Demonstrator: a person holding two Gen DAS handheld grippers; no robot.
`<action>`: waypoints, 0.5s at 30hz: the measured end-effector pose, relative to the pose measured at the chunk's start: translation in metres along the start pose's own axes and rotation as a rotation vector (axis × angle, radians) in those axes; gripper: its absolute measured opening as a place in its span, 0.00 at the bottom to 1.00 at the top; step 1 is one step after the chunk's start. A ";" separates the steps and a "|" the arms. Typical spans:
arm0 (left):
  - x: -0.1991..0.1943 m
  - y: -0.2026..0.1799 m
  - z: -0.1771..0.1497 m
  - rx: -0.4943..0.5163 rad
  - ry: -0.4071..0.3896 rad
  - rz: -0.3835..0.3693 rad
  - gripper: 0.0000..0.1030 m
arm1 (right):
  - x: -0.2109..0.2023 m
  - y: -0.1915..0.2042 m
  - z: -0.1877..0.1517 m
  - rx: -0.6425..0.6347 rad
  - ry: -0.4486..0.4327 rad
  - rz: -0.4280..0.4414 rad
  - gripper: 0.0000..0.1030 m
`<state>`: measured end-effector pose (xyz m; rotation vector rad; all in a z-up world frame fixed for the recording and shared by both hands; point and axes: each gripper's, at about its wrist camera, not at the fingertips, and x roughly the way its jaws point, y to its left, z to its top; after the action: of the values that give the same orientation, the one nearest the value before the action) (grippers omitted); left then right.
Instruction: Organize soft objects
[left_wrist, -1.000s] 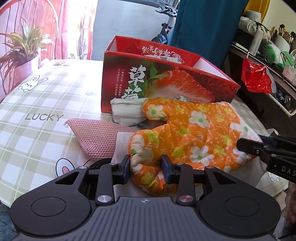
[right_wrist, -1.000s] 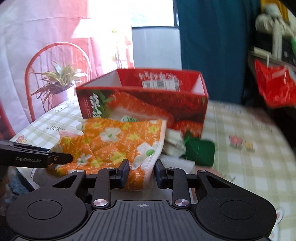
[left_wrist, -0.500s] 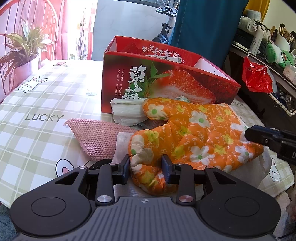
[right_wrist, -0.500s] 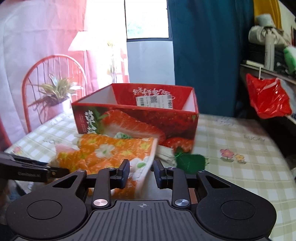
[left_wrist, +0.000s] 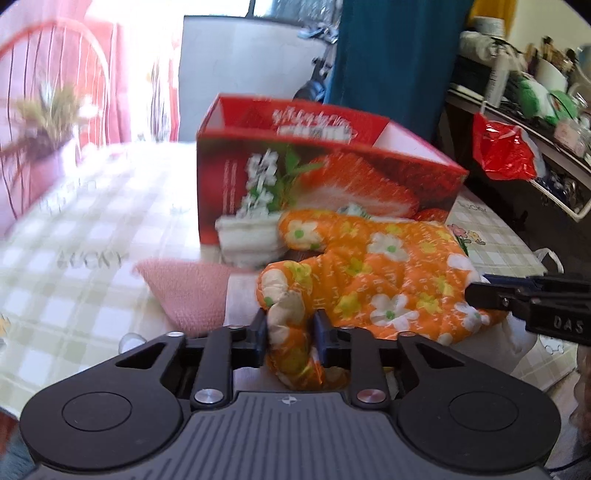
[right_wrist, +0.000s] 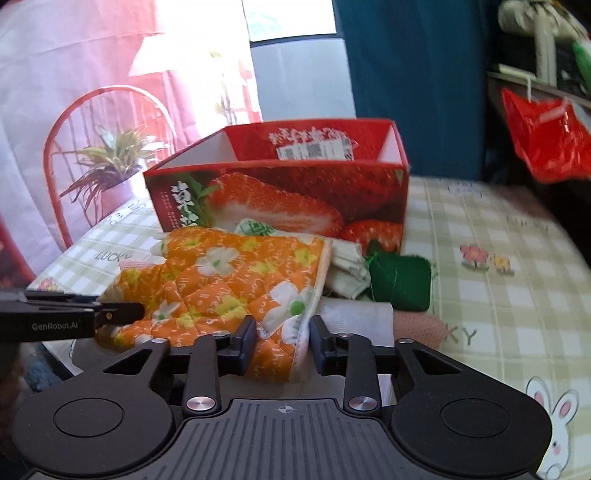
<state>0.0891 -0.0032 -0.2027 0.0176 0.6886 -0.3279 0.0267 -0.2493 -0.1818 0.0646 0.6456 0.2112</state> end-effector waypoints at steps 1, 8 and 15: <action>-0.004 -0.003 0.001 0.017 -0.021 0.006 0.19 | -0.002 0.000 0.001 -0.004 -0.012 0.003 0.17; -0.025 -0.008 0.007 0.014 -0.129 -0.003 0.15 | -0.018 0.006 0.013 -0.039 -0.089 0.015 0.10; -0.034 -0.007 0.016 0.004 -0.181 -0.006 0.14 | -0.030 0.011 0.023 -0.074 -0.136 0.010 0.09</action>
<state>0.0724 -0.0014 -0.1685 -0.0104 0.5087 -0.3327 0.0153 -0.2448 -0.1442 0.0106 0.5019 0.2382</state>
